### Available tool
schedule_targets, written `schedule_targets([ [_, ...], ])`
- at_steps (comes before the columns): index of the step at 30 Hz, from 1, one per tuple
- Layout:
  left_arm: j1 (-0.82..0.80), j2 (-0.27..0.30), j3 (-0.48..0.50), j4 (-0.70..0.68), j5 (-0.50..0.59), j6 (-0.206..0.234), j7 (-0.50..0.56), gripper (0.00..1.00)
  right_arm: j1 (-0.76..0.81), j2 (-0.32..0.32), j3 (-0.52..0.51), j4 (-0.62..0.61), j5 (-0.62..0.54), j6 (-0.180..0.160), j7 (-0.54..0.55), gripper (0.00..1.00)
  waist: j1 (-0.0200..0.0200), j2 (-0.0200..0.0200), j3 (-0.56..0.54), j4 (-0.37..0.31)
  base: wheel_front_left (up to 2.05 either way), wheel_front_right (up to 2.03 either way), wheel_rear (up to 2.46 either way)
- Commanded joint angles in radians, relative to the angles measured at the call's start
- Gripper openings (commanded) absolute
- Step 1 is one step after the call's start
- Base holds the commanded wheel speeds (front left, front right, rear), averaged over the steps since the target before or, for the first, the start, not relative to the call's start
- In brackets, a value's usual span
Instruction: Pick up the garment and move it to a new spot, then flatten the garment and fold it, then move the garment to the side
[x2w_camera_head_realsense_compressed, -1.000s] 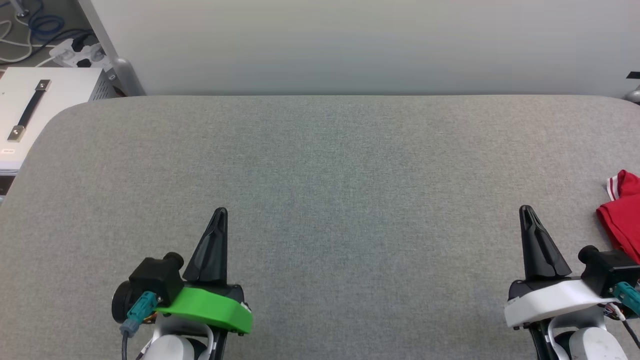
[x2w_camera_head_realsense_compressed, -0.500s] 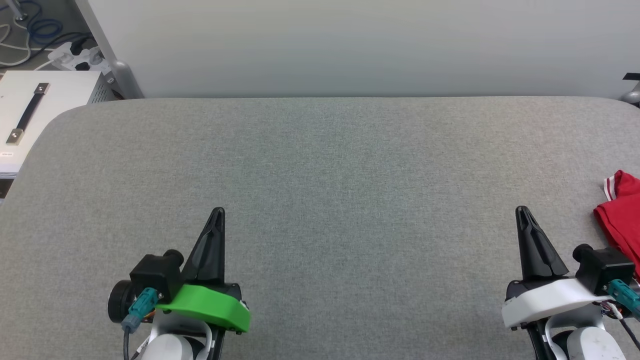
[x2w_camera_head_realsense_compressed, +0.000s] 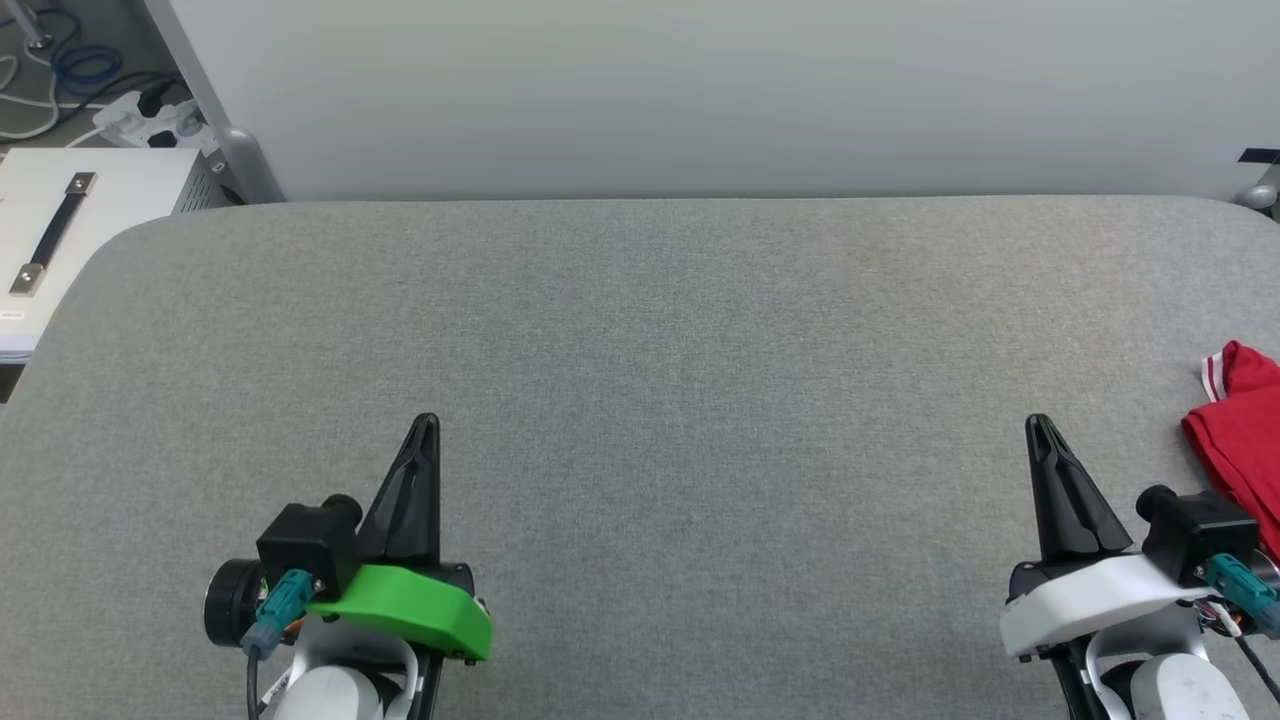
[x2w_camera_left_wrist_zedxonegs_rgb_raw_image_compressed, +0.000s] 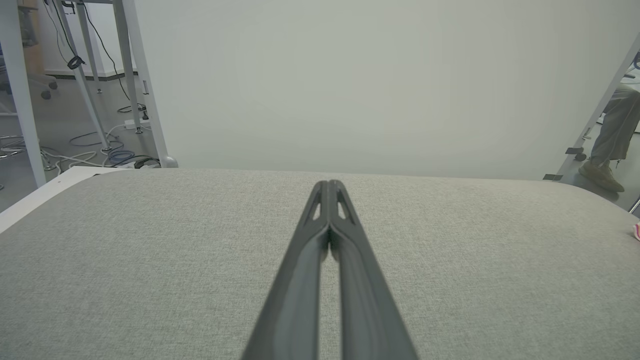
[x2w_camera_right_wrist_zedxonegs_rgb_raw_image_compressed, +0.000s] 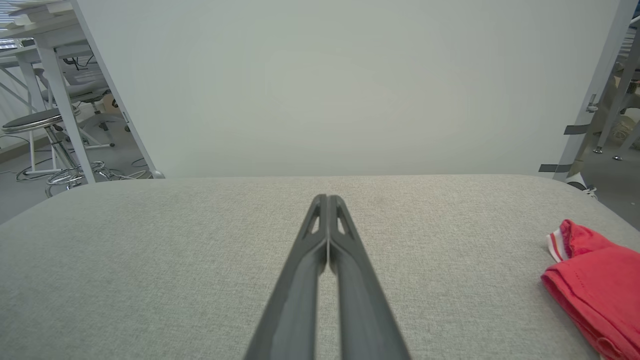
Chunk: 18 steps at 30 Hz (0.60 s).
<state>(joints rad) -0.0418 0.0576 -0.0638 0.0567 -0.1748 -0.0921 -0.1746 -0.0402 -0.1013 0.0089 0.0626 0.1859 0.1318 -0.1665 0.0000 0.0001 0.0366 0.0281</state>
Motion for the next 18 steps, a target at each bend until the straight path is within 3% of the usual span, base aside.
schedule_targets([
  [1,0.014,-0.003,0.002,-0.003,0.010,0.007,0.006,0.00,0.012,0.005,0.000,-0.006,-0.013,0.000,0.006,0.00,0.0000,-0.0001,-0.001,0.000,0.00,0.00,0.00],
  [18,0.019,-0.004,0.015,-0.014,0.043,0.024,0.040,0.00,0.017,0.014,-0.002,-0.018,-0.048,-0.001,0.038,0.00,0.0000,-0.0001,-0.008,-0.006,0.00,0.00,0.00],
])
